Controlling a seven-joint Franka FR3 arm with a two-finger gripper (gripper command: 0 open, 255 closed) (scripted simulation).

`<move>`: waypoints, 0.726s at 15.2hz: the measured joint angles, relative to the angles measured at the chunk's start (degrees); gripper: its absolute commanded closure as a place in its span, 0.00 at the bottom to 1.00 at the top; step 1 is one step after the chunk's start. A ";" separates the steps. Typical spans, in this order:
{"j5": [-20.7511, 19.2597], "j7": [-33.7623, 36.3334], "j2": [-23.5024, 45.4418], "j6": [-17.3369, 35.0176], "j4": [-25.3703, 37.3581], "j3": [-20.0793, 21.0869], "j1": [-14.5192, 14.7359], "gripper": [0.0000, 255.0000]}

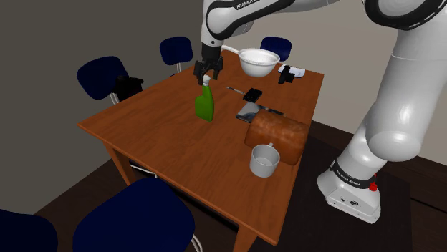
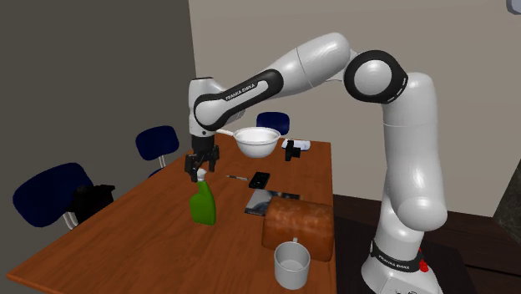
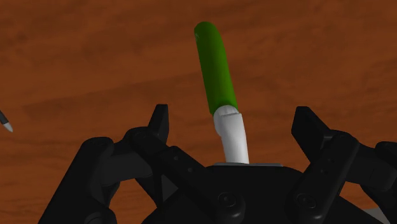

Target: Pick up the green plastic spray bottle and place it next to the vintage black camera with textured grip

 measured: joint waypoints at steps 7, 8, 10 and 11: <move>0.00 0.01 0.01 0.02 0.01 0.00 0.00 1.00; 0.00 0.01 0.00 0.02 0.00 0.00 0.00 1.00; 0.00 0.01 0.00 0.02 0.01 0.00 0.01 1.00; 0.00 0.01 0.00 0.02 0.01 0.00 0.01 1.00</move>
